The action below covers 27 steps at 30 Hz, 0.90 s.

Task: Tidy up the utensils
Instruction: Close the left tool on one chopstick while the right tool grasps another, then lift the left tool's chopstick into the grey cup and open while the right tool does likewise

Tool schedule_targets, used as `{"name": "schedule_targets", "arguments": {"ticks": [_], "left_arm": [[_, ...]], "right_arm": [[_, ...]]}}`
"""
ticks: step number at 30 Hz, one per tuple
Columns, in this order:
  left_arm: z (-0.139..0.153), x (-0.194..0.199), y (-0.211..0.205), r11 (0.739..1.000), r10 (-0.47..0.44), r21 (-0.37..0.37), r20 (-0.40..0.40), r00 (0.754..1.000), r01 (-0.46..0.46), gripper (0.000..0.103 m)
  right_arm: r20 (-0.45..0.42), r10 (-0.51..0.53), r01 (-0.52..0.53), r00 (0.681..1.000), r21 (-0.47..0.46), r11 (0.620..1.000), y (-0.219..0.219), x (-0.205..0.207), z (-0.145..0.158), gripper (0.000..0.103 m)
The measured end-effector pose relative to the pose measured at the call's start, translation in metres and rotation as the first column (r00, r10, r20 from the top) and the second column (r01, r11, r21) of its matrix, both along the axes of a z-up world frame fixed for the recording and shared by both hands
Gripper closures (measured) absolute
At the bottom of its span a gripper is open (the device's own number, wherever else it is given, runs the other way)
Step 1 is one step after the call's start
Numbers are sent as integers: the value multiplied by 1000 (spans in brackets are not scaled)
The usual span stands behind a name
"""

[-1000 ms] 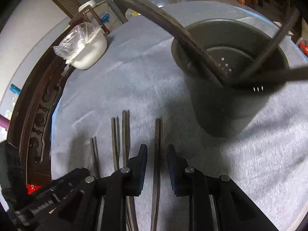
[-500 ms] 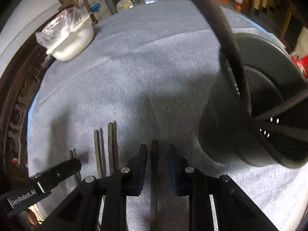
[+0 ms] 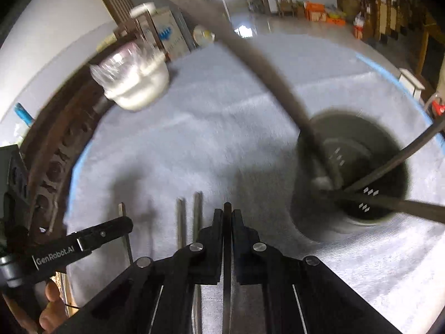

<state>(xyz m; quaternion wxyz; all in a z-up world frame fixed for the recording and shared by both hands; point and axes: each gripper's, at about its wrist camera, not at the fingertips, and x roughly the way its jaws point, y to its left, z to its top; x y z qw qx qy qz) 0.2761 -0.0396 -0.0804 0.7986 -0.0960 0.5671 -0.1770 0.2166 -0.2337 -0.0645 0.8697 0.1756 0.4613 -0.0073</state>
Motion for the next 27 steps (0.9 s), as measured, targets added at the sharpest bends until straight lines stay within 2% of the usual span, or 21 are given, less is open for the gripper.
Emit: {"name": "schedule_targets", "arguments": {"ticks": [5,11,19,27], "left_arm": [[40,-18,0,1000,-19,-14,105,994,21,97],[84,-43,-12,998,-44,-23,235,971,50,97],[143,-68,-23,997,-58,-27,382,922,74,97],[190,-73,-51,996,-67,-17,487,871,86,97]], "right_arm": [[127,-18,10,992,61,998,-13,-28,38,96],[274,-54,30,960,92,995,-25,-59,83,96],[447,-113,87,887,78,993,-40,-92,138,96],[531,-147,141,835,51,989,-63,-101,182,96]]}}
